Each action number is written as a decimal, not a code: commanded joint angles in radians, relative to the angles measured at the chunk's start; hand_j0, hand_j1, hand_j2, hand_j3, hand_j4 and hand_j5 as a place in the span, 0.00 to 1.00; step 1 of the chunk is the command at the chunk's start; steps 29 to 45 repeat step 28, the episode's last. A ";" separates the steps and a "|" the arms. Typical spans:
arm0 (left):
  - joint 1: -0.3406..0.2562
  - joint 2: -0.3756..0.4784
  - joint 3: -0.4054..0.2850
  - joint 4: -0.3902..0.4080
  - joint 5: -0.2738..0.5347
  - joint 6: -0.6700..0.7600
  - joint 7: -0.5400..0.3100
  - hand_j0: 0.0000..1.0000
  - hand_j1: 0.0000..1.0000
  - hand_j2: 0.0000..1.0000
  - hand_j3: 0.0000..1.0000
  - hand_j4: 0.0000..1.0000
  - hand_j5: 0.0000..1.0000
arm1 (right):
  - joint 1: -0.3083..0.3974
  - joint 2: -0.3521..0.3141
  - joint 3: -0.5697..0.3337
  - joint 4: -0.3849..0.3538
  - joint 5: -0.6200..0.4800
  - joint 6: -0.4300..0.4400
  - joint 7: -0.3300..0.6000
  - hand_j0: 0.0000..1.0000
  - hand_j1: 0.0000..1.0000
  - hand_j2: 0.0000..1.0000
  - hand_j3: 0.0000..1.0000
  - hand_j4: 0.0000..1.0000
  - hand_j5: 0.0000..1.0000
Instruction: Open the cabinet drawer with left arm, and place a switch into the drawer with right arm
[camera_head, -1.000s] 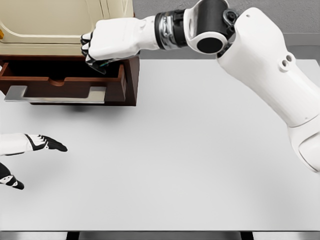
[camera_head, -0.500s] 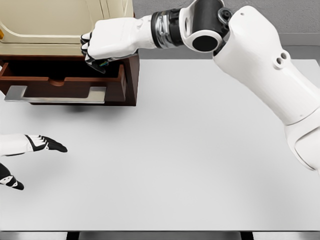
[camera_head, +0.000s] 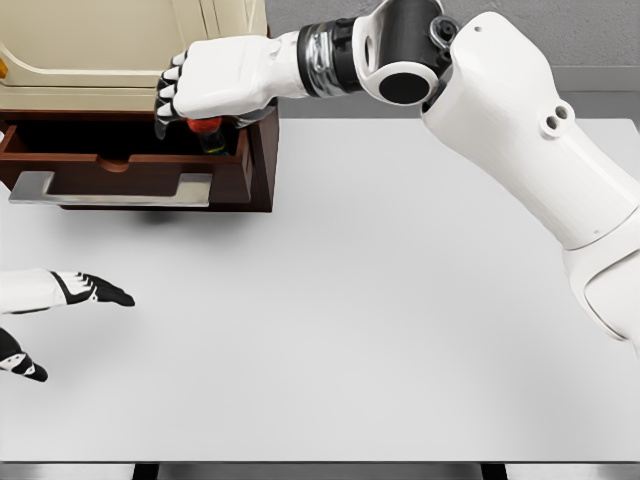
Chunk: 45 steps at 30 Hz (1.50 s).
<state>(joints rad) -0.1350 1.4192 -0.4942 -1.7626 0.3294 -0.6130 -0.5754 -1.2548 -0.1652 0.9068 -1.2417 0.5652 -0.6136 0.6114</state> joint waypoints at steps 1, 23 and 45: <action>0.000 0.003 0.000 0.000 0.007 0.002 0.000 1.00 1.00 1.00 1.00 1.00 1.00 | 0.000 0.000 -0.002 -0.010 0.001 0.003 -0.001 1.00 1.00 1.00 1.00 1.00 1.00; 0.002 0.006 -0.001 0.000 0.008 0.002 0.003 1.00 1.00 1.00 1.00 1.00 1.00 | 0.540 -0.474 -0.546 -0.467 -0.160 0.003 -0.001 1.00 1.00 1.00 1.00 1.00 1.00; 0.002 0.006 -0.004 0.000 0.007 0.002 0.003 1.00 1.00 1.00 1.00 1.00 1.00 | 0.561 -0.534 -0.456 -0.426 -0.157 0.003 -0.001 1.00 1.00 1.00 1.00 1.00 1.00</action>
